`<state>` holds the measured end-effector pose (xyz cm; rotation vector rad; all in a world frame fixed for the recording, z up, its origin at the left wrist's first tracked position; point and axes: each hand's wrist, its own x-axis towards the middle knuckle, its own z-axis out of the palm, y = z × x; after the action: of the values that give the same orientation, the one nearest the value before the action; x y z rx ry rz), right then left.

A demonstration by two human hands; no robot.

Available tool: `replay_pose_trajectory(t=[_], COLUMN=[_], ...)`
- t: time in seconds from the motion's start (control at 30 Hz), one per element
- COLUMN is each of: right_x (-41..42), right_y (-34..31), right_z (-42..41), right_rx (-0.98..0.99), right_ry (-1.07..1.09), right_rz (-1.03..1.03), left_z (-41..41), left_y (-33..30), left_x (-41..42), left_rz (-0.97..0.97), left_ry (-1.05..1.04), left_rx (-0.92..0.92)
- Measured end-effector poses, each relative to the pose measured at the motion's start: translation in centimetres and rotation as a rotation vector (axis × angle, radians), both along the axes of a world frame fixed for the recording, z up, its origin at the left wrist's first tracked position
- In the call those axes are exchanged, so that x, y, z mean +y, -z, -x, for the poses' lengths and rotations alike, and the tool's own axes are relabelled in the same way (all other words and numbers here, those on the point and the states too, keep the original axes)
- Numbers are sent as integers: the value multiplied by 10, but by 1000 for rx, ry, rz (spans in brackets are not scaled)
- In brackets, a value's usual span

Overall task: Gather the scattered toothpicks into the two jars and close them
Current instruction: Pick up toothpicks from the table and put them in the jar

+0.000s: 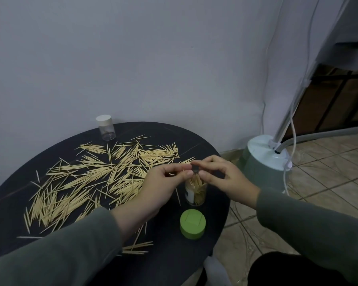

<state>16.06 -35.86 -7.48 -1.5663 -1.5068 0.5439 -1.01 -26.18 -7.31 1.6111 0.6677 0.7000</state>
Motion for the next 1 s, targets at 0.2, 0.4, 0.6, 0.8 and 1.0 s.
replay_pose_trajectory(t=[0.2, 0.4, 0.6, 0.8, 1.0], right_x=[2, 6, 8, 11, 12], right_y=[3, 1, 0, -2, -11], right_z=[-12, -11, -8, -6, -6], right_rx=[-349, -319, -309, -336, -593], right_ry=[-21, 15, 32, 38, 17], right_rz=[128, 103, 71, 56, 97], left_z=[3, 14, 16, 14, 23], left_y=[-2, 1, 0, -5, -15], left_x=[8, 21, 17, 16, 21], left_rz=[-448, -1311, -1318, -1346, -1185], left_ry=[-13, 47, 224, 271, 233], left_rx=[94, 242, 193, 297, 244])
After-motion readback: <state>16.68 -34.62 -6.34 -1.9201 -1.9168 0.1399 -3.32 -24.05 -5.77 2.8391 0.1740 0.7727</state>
